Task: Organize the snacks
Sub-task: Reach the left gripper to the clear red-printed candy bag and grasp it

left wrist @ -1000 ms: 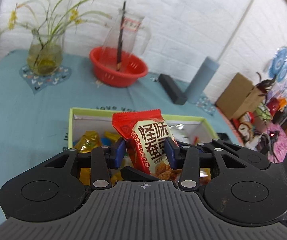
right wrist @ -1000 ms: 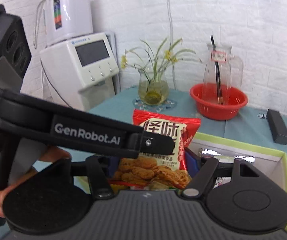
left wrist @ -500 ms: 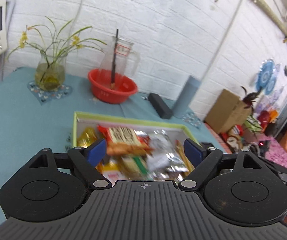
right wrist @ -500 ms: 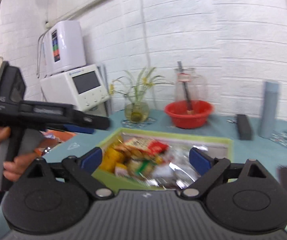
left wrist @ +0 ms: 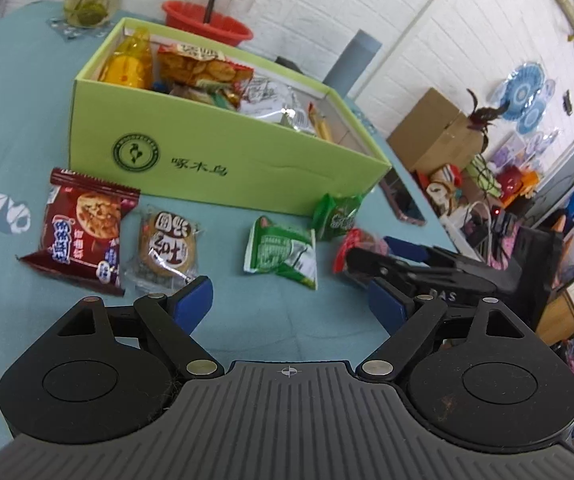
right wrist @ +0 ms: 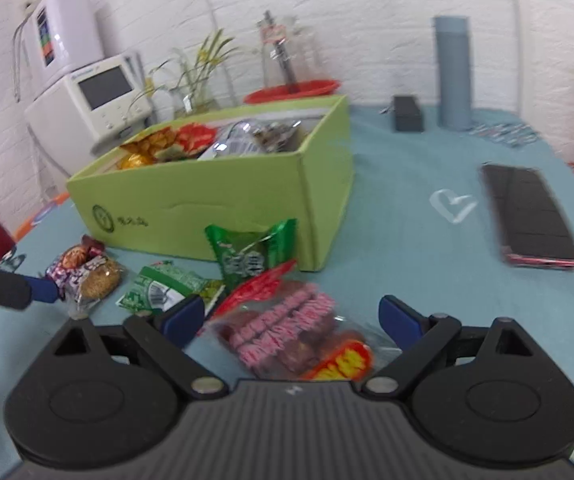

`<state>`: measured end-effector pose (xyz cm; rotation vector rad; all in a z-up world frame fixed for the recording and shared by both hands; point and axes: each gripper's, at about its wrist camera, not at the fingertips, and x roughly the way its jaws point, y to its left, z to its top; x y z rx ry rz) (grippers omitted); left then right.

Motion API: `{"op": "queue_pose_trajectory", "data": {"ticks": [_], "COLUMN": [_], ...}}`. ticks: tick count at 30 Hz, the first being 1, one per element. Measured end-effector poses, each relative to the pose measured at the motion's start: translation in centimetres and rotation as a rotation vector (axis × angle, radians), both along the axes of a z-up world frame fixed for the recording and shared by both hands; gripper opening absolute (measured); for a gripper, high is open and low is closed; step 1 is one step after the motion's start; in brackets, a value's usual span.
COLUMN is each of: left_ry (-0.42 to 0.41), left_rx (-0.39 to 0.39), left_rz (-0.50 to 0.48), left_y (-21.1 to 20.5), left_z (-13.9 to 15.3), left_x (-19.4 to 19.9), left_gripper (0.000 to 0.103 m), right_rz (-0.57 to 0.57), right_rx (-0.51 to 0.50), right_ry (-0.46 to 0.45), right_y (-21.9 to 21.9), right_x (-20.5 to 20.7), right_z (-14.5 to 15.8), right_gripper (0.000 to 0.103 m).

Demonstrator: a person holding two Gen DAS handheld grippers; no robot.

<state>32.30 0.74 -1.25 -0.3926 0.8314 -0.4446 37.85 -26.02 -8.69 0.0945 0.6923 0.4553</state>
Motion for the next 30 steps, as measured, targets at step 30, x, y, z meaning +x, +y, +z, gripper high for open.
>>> {"op": "queue_pose_trajectory", "data": {"ticks": [30], "left_ry": [0.026], "left_rx": [0.063], "left_rz": [-0.048], "left_y": [-0.4], "left_z": [-1.6], "left_x": [-2.4], "left_gripper": [0.073], "right_rz": [0.007], "right_rx": [-0.018], "right_ry": [0.008], "right_y": [11.8], "right_x": [-12.4], "right_z": [0.8], "right_gripper": [0.093]}}
